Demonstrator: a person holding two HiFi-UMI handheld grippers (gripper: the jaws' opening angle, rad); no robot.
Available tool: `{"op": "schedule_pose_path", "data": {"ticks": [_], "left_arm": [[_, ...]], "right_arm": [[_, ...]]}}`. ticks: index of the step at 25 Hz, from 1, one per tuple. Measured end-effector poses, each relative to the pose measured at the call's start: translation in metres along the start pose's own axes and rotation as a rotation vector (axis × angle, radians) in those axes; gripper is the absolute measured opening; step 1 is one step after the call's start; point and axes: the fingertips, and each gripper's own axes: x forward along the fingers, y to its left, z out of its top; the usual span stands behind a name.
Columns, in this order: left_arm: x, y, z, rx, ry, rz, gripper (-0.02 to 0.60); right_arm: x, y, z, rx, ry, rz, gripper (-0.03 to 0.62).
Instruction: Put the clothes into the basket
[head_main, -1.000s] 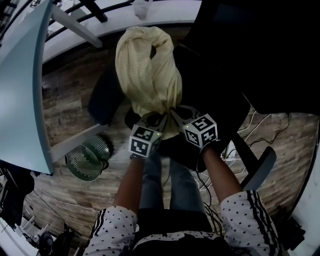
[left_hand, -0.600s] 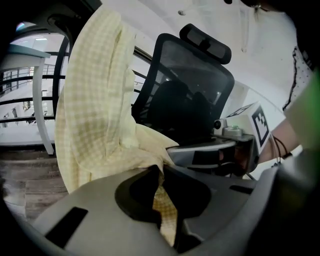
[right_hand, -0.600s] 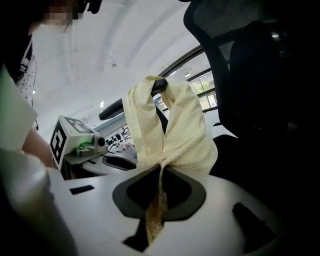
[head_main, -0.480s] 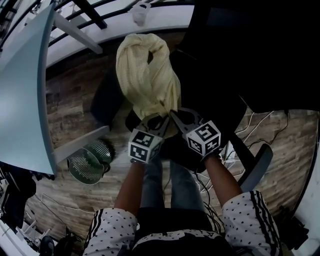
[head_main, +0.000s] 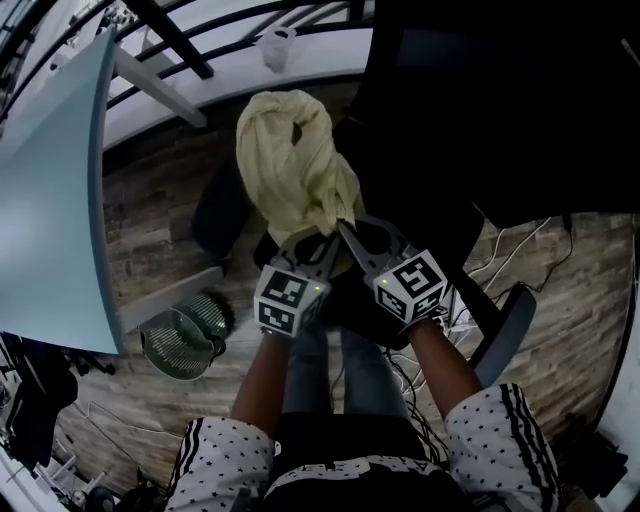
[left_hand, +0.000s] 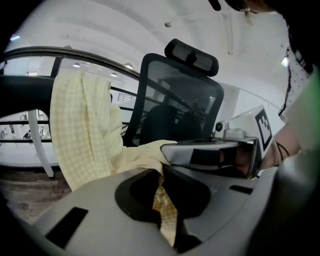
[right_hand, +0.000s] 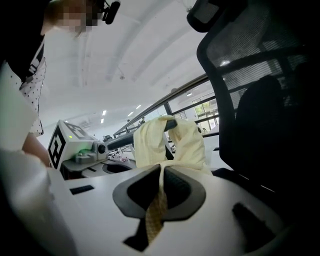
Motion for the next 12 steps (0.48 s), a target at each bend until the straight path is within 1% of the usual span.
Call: {"op": "schedule_pose_path", "data": {"ticks": [4, 7, 12], "left_arm": [[-0.004, -0.002, 0.019, 0.016, -0.025, -0.003, 0.037], [-0.008, -0.007, 0.029, 0.025, -0.031, -0.009, 0.037], [-0.018, -0.018, 0.048, 0.042, -0.053, -0.013, 0.037]], "right_arm": [[-0.003, 0.001, 0.021, -0.021, -0.035, -0.009, 0.034], [-0.009, 0.004, 0.031, -0.016, -0.054, -0.017, 0.034], [-0.020, 0.010, 0.047, -0.050, -0.082, -0.014, 0.034]]}}
